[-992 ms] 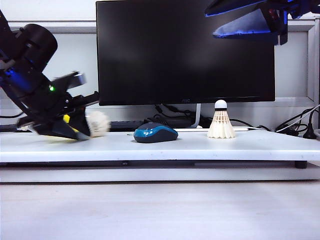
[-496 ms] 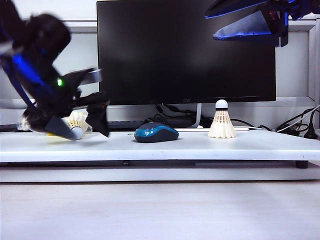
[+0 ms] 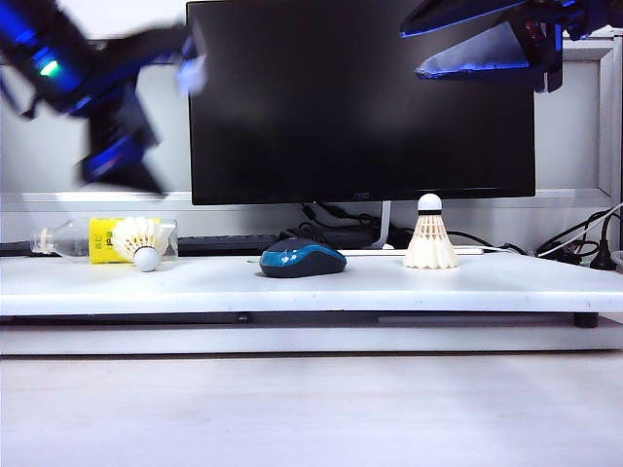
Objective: Stack the badminton balls on the table vertically.
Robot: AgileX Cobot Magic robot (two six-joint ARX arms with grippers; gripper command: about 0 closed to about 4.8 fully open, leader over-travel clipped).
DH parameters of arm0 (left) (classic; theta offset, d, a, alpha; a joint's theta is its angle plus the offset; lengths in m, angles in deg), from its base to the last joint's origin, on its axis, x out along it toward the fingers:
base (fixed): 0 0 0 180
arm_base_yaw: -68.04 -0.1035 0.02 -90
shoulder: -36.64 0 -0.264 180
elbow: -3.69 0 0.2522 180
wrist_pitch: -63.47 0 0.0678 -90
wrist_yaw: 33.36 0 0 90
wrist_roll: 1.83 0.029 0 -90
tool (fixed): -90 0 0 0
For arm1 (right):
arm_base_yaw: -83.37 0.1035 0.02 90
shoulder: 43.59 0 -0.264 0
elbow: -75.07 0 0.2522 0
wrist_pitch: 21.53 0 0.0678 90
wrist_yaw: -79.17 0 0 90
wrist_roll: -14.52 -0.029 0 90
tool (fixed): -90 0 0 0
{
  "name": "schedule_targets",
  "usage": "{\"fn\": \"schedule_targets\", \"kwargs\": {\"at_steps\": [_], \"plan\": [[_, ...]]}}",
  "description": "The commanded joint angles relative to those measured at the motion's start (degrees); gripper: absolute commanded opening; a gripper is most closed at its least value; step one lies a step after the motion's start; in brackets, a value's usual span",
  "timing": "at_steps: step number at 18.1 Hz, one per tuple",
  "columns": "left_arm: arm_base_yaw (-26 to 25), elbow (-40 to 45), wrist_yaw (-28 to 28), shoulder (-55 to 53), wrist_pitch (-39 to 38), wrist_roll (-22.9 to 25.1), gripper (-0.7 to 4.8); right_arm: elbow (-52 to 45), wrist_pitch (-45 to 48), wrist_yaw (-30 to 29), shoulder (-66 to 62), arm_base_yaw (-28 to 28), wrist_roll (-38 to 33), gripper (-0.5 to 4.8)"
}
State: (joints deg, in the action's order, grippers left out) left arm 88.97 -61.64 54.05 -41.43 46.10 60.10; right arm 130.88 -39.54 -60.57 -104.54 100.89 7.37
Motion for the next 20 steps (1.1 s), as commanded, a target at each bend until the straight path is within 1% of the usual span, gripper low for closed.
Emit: {"fn": "schedule_targets", "kwargs": {"at_steps": [1, 4, 5, 6, 7, 9, 10, 11, 12, 13, 14, 15, 16, 17, 18, 19, 20], "plan": [[-3.56, -0.09, 0.0, -0.92, -4.39, 7.13, 4.27, 0.2, -0.09, -0.61, 0.22, 0.04, 0.2, 2.1], [-4.13, -0.13, 0.42, -1.53, -4.24, 10.05, 4.28, 0.2, -0.26, -0.87, 0.22, 0.04, 0.22, 2.1], [-4.13, -0.13, 0.44, -1.88, -3.82, 10.38, 4.27, 0.2, -0.26, -0.9, 0.22, 0.04, 0.22, 2.1], [-4.13, -0.13, 0.35, -2.47, -2.69, 9.94, 4.27, 0.2, -0.26, -0.87, 0.22, 0.04, 0.35, 2.1], [-4.13, -0.13, -0.17, -3.85, -1.55, 10.6, 4.27, 0.2, -0.26, -0.92, 0.22, 0.04, 0.39, 2.1], [-4.13, -0.26, 0.72, -5.88, 0.33, 12.26, 4.27, 0.17, -0.26, -1.03, 0.22, 0.04, 0.39, 2.1], [-4.13, -0.31, 1.44, -6.54, 1.2, 10.73, 4.26, 0.2, -0.28, -1.03, 0.22, 0.04, 0.37, 2.1], [-4.11, -0.33, 2.62, -6.84, 2.62, 3.06, 4.26, 0.17, -0.26, -1.01, 0.22, 0.04, 0.39, 2.1], [-4.11, -0.33, 5.53, -6.86, 4.74, -13.46, 4.26, 0.2, -0.26, -0.98, 0.22, 0.04, 0.42, 2.1], [-4.11, -0.33, 7.58, -6.84, 5.7, -23.89, 4.26, 0.2, -0.26, -0.98, 0.22, 0.04, 0.63, 2.1], [-4.11, -0.31, 8.35, -6.86, 5.88, -30.36, 4.26, 0.17, -0.26, -0.98, 0.2, 0.04, 1.07, 2.1], [-4.11, -0.31, 8.37, -6.86, 5.57, -35.3, 4.26, 0.2, -0.26, -0.98, 0.2, 0.04, 1.25, 2.1], [-4.11, -0.31, 8.79, -6.86, 5.27, -42.93, 4.26, 0.17, -0.26, -0.98, 0.2, 0.04, 1.22, 2.1], [-3.91, -0.31, 8.9, -6.86, 3.56, -59.14, 4.26, 0.17, -0.26, -0.98, 0.2, 0.04, 1.22, 2.1], [-3.91, -0.28, 9.01, -6.88, 2.19, -68.28, 4.26, 0.2, -0.26, -0.98, 0.2, 0.04, 1.22, 2.1], [-3.91, -0.24, 9.27, -6.93, 1.4, -73.24, 4.26, 0.2, -0.26, -0.98, 0.2, 0.04, 1.22, 2.1], [-3.91, -0.2, 10.71, -6.95, 1.31, -74.95, 4.26, 0.2, -0.26, -0.98, 0.2, 0.04, 1.22, 2.1]]}}
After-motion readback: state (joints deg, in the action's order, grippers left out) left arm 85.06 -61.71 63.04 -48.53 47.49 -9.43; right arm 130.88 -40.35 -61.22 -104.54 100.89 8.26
